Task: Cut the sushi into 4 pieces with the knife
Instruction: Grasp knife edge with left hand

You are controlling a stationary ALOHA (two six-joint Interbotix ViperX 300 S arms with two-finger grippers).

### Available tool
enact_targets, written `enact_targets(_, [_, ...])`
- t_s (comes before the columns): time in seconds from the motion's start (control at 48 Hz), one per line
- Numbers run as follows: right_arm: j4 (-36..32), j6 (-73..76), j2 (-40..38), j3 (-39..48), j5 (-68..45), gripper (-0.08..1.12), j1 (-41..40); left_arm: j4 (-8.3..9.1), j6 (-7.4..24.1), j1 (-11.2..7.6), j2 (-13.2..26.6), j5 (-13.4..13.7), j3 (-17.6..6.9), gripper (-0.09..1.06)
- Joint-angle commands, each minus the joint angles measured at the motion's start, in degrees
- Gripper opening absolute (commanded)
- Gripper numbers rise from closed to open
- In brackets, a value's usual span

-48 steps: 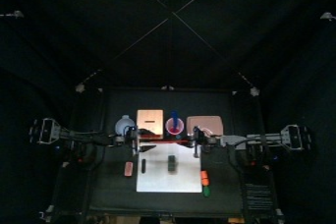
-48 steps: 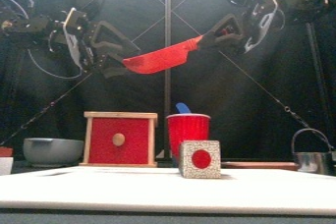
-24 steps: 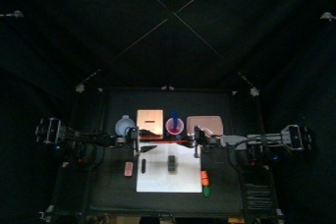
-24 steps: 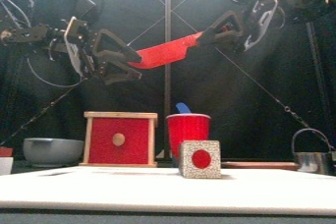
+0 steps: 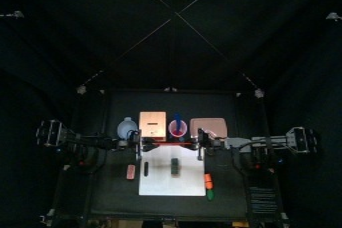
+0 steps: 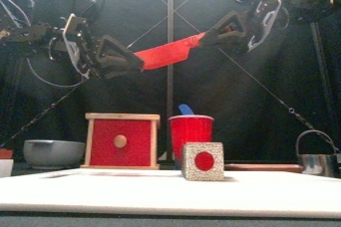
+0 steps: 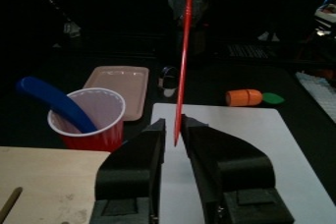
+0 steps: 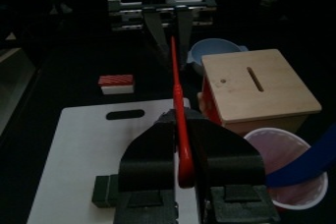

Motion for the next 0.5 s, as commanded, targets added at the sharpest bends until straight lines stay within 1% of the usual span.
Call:
enact_targets(0.021, [0.18, 0.09, -1.23, -0.70, -0.53, 0.13, 0.18, 0.44, 0.09, 0.18, -0.62, -1.23, -1.41, 0.55])
enact_targets(0.229, [0.97, 0.26, -0.97, 0.09, -0.35, 0.13, 0.09, 1.93, 0.09, 0.09, -0.62, -2.46, -1.41, 0.51])
enact_targets(0.396, [3.08, 0.26, 0.00, 0.53, 1.32, 0.12, 0.00, 1.93, 0.09, 0.00, -0.26, -2.55, -1.41, 0.49])
enact_targets(0.5, [3.78, 0.26, 0.88, 0.09, 2.81, 0.12, 0.26, 2.20, 0.09, -0.09, 0.79, -2.46, -1.49, 0.48])
